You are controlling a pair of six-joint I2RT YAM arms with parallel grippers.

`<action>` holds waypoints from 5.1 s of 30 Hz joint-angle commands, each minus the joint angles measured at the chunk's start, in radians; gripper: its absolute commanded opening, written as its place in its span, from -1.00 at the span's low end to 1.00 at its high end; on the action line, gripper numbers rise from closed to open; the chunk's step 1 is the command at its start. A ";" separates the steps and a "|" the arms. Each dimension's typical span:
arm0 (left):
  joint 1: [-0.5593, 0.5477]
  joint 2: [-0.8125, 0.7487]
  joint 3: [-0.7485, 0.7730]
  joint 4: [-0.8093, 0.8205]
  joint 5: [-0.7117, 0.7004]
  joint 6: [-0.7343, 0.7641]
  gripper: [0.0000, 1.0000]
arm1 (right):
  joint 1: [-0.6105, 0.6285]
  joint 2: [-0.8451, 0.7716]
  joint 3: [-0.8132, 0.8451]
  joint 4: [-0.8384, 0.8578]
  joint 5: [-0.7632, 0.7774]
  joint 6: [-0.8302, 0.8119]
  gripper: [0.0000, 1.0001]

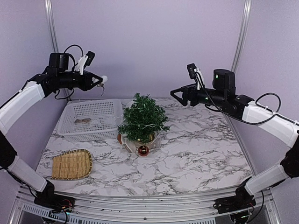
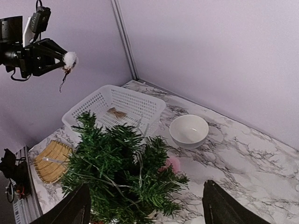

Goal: Decorate the small christmas tree

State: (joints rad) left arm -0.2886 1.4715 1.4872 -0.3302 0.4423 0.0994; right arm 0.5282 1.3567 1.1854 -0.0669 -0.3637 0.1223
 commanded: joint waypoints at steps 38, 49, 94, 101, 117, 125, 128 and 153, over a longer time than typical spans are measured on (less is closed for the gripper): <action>-0.545 -0.042 -0.003 -0.083 0.067 0.425 -0.71 | 0.209 0.221 0.427 -0.361 -0.500 -0.092 0.35; -0.547 -0.006 0.021 -0.096 0.047 0.440 -0.72 | 0.212 0.253 0.446 -0.387 -0.518 -0.085 0.19; -0.443 -0.076 -0.106 0.276 -0.220 0.065 0.98 | 0.102 -0.246 -0.218 0.057 0.039 0.094 -1.00; -0.417 -0.066 -0.121 0.321 -0.310 -0.024 0.98 | 0.098 -0.285 -0.366 0.216 0.253 0.194 -1.00; -0.409 -0.078 -0.157 0.366 -0.410 -0.041 0.98 | 0.217 -0.133 -0.340 0.303 0.341 0.138 -1.00; -0.409 -0.091 -0.183 0.382 -0.409 -0.033 0.98 | 0.253 -0.098 -0.262 0.293 0.359 0.064 -1.00; -0.408 -0.093 -0.189 0.385 -0.410 -0.024 0.98 | 0.254 -0.064 -0.244 0.293 0.383 0.042 -1.00; -0.385 -0.075 -0.209 0.394 -0.386 0.005 0.98 | 0.257 0.021 -0.151 0.270 0.356 0.005 -1.00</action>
State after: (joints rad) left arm -0.6804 1.4082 1.2850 0.0265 0.0437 0.0921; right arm 0.7773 1.4235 0.9848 0.2184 -0.0391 0.1429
